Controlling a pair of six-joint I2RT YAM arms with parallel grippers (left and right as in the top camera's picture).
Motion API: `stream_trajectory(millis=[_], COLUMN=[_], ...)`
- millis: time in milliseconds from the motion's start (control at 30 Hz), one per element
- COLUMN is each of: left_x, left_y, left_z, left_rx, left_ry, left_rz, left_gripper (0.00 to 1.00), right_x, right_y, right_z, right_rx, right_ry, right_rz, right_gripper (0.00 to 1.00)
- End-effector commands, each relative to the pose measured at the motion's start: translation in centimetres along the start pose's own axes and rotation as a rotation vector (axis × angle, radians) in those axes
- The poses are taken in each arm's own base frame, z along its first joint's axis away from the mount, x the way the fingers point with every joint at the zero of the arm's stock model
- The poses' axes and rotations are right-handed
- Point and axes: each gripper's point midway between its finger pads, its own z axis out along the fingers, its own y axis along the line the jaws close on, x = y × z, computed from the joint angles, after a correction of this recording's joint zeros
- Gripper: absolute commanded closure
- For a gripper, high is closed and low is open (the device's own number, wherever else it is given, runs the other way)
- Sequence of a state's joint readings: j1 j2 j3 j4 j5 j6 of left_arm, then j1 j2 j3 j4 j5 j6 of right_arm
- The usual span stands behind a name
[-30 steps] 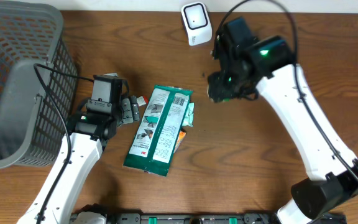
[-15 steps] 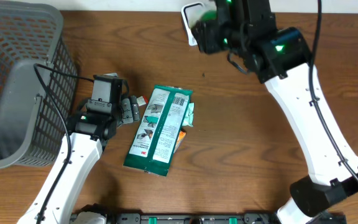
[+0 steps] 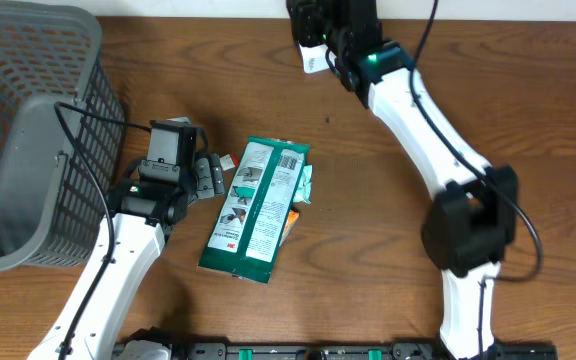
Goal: Scan the item barcode
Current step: 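Carry the jar up under the white scanner with the right gripper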
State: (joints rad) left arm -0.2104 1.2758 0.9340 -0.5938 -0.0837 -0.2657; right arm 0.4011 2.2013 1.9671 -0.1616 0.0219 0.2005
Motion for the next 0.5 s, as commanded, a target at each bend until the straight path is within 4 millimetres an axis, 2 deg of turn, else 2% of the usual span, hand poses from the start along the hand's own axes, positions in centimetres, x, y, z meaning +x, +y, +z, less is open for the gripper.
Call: stream_trajectory(millis=[0,133,233,467], left_x=[-0.7,-0.7,-0.7,-0.7], left_y=[0.0,0.0,0.0,0.0], left_z=[-0.3,-0.3,-0.3,-0.3], left_rx=[0.000,0.000,0.000,0.000], left_ry=[-0.015,-0.015,-0.015,-0.015], left_rz=[-0.012,-0.012,-0.011,-0.012], left_gripper=[0.12,0.12,0.12,0.12], right_x=[1.2,3.1,3.8,3.6], right_y=[-2.9,-4.3,-4.7,-4.7], right_z=[2.5,5.0,6.0,6.5], right_rx=[0.060,0.066,0.063,0.051], right_ry=[-0.029,-0.052,-0.072,-0.106], right_rz=[0.005,0.012,0.013,0.014], right_gripper=[0.99,0.99,0.99,0.99])
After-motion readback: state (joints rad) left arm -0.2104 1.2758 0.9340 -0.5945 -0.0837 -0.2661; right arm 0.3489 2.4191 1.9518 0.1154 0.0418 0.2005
